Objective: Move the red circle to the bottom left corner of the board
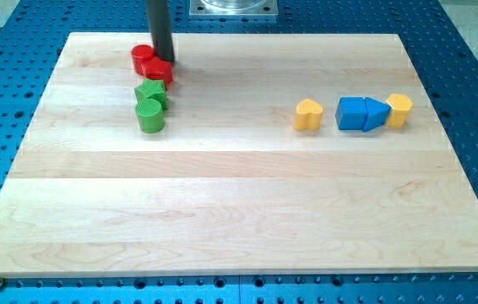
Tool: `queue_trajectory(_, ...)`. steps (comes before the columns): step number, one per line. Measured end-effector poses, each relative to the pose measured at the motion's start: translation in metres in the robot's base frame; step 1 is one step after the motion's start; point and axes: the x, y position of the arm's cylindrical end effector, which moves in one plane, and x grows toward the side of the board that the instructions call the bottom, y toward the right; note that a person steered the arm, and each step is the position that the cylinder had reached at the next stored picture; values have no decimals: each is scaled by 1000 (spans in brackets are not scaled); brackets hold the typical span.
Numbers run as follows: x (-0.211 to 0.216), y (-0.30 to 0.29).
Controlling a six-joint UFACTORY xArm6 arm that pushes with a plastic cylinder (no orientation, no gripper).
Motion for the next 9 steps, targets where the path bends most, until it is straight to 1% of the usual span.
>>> queue_trajectory(1, 23, -16)
queue_trajectory(2, 24, -81)
queue_trajectory(3, -26, -73)
queue_trajectory(4, -10, -106)
queue_trajectory(5, 60, -115)
queue_trajectory(6, 94, -114)
queue_trajectory(7, 59, -133)
queue_trajectory(8, 156, -146)
queue_trajectory(9, 263, -128)
